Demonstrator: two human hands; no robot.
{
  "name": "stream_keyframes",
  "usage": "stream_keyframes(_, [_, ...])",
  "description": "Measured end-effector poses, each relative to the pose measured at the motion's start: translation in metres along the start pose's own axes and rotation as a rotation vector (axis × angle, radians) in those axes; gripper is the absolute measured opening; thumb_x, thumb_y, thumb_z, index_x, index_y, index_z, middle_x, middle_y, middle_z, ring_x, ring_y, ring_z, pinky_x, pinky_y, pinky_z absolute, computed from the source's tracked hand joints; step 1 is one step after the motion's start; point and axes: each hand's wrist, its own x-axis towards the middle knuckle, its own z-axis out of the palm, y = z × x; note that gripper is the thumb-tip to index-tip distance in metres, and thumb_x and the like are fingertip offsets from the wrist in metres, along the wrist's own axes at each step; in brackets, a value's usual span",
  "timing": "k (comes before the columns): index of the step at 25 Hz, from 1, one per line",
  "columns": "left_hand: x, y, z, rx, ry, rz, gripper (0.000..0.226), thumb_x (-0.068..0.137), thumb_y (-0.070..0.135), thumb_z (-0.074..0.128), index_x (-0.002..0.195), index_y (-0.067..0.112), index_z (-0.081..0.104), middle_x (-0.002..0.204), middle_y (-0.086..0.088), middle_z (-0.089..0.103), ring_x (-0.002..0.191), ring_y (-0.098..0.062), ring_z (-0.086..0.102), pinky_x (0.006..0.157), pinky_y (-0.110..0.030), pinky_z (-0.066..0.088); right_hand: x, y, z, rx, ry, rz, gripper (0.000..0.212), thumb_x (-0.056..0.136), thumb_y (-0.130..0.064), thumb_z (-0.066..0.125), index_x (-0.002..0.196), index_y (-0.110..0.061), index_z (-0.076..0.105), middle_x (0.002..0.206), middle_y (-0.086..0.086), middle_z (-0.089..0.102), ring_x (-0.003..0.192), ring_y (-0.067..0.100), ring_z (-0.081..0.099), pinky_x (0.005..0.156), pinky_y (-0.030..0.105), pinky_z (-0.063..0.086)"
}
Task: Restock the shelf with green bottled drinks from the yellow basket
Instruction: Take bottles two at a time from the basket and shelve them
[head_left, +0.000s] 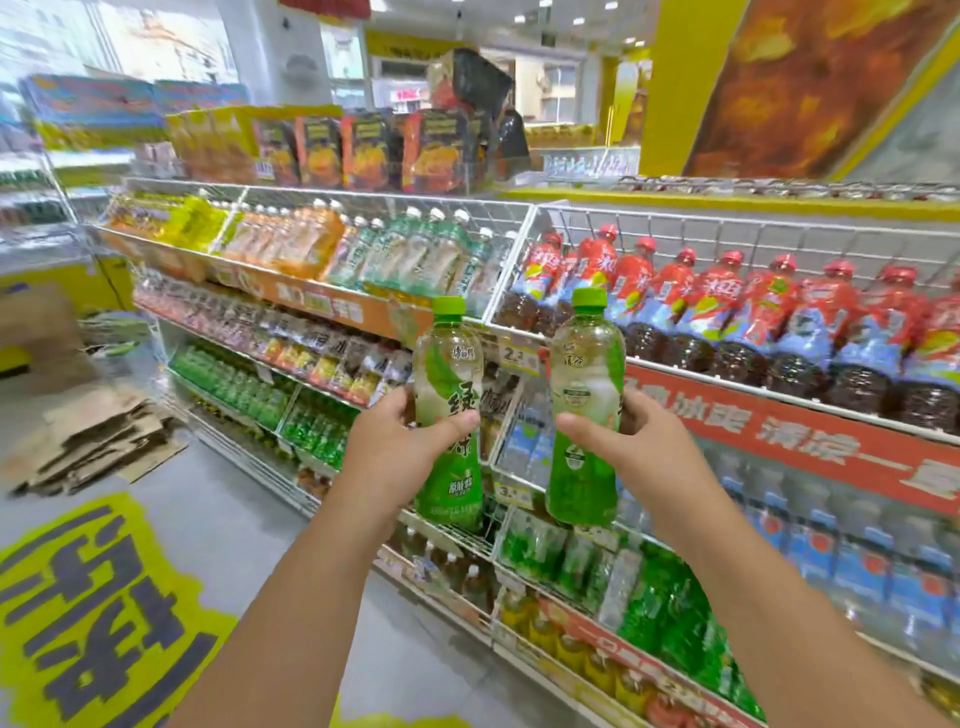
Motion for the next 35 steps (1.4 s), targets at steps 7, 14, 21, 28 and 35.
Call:
stream_keyframes(7, [0.124, -0.012, -0.045, 0.017, 0.054, -0.016, 0.050, 0.062, 0.052, 0.089, 0.103, 0.029, 0.071, 0.103, 0.010, 0.076, 0.101, -0.014, 0.072, 0.092, -0.044, 0.058, 0.121, -0.005, 0.079, 0.006, -0.058, -0.032, 0.033, 0.079, -0.030, 0.086, 0.108, -0.024, 0.073, 0.095, -0.010, 0.079, 0.084, 0.005, 0.075, 0.070, 0.023, 0.057])
stream_keyframes(14, [0.235, -0.026, -0.086, -0.019, -0.060, 0.027, 0.050, 0.074, 0.040, 0.088, 0.117, 0.024, 0.066, 0.111, 0.007, 0.074, 0.100, -0.010, 0.071, 0.077, -0.029, 0.057, 0.190, 0.003, 0.154, -0.050, 0.006, -0.036, 0.037, 0.078, -0.035, 0.087, 0.111, -0.028, 0.071, 0.098, -0.009, 0.079, 0.091, 0.012, 0.075, 0.086, 0.044, 0.061])
stream_keyframes(21, [0.344, -0.047, -0.158, 0.036, -0.246, 0.094, 0.054, 0.068, 0.050, 0.088, 0.111, 0.024, 0.068, 0.104, 0.007, 0.076, 0.091, -0.010, 0.073, 0.078, -0.034, 0.059, 0.226, 0.008, 0.258, -0.054, 0.235, 0.024, 0.065, 0.071, -0.057, 0.086, 0.126, -0.033, 0.062, 0.118, -0.026, 0.059, 0.105, -0.013, 0.058, 0.093, 0.016, 0.049])
stream_keyframes(28, [0.405, -0.069, -0.190, 0.013, -0.440, 0.076, 0.031, 0.076, 0.036, 0.087, 0.097, 0.022, 0.069, 0.093, 0.006, 0.075, 0.086, -0.011, 0.073, 0.065, -0.026, 0.052, 0.235, 0.013, 0.323, 0.022, 0.355, 0.087, 0.028, 0.084, -0.027, 0.083, 0.088, -0.040, 0.059, 0.077, -0.040, 0.065, 0.071, -0.023, 0.061, 0.052, 0.001, 0.044])
stream_keyframes(35, [0.416, -0.132, -0.170, 0.020, -0.495, -0.040, 0.034, 0.078, 0.035, 0.086, 0.104, 0.029, 0.065, 0.096, 0.018, 0.070, 0.082, 0.011, 0.065, 0.063, -0.012, 0.046, 0.247, 0.074, 0.323, 0.015, 0.362, 0.240, 0.036, 0.080, -0.041, 0.085, 0.111, -0.036, 0.066, 0.101, -0.029, 0.071, 0.100, -0.002, 0.066, 0.078, 0.018, 0.050])
